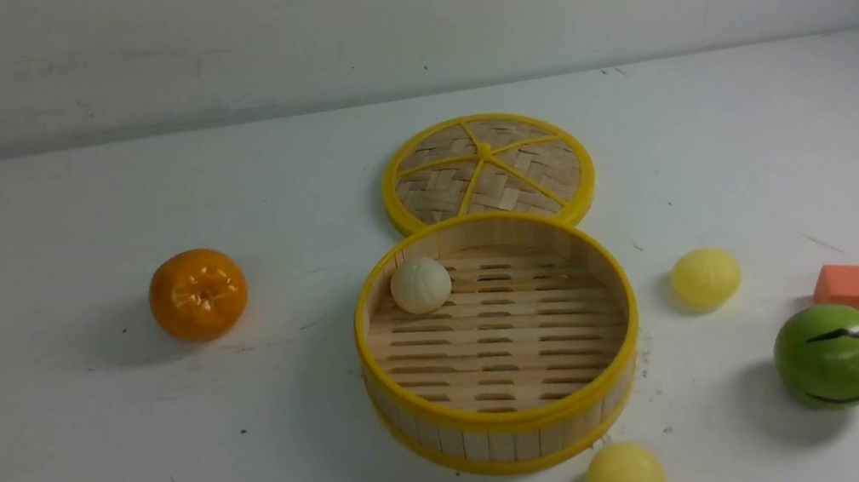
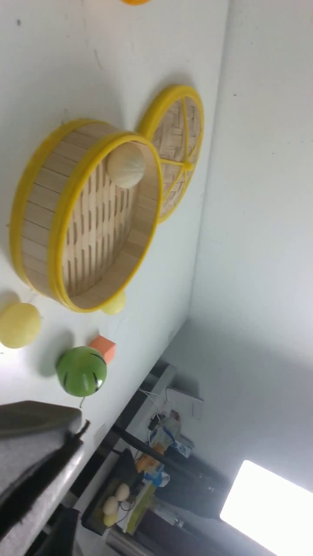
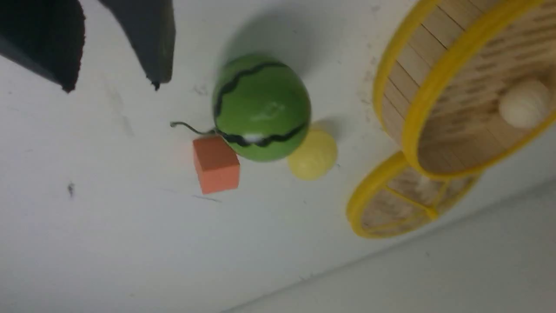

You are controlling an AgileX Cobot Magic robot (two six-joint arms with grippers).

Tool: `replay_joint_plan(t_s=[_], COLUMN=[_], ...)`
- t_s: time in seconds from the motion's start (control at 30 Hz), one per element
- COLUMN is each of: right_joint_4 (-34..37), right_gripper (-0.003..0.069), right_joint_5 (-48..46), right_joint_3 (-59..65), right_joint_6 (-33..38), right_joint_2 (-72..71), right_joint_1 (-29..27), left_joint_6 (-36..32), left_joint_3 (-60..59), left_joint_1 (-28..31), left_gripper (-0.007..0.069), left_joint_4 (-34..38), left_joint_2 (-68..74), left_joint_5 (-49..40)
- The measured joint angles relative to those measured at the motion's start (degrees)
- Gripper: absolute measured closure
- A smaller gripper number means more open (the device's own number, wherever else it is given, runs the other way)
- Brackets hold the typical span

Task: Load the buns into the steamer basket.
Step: Use the right arm to grab a steamed stuffed bun

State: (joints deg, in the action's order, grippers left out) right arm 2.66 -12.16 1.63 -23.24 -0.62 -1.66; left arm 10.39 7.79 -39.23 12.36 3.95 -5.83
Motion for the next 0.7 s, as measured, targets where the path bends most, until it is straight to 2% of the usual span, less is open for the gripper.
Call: replay_joint_plan(t_s=[0.2,0.3,0.43,0.57,0.6,0.7], right_joint_4=[5.26,6.44,7.04,7.55,7.6,7.6], right_gripper=[0.0418,0.0418,0.0442,0.0461,0.0463,0.0466], right_joint_5=[9.82,7.51,-5.94,-23.33,-30.69,-44.68], right_joint_3=[0.0,-1.81,-12.85,-28.45,-33.48,-44.14], right_joint_6=[-5.4,-8.07,-6.85,4.74,8.43,13.99], right_joint_2=[0.0,0.1,6.04,19.11,23.95,36.15], right_joint_1=[0.0,0.08,3.01,8.71,10.93,14.08], left_joint_6=[0.0,0.0,0.0,0.0,0.0,0.0], left_joint_3=[-3.19,-3.9,-4.04,-4.04,-4.04,-4.04], left_joint_1=[0.0,0.0,0.0,0.0,0.0,0.0], left_gripper=[0.0638,0.0638,0.0638,0.0638,0.0638,0.0638], left_joint_4=[0.08,0.08,0.08,0.08,0.08,0.08], left_joint_2=[0.0,0.0,0.0,0.0,0.0,0.0], left_joint_5=[-3.61,-5.2,-6.99,-7.49,-7.56,-7.68])
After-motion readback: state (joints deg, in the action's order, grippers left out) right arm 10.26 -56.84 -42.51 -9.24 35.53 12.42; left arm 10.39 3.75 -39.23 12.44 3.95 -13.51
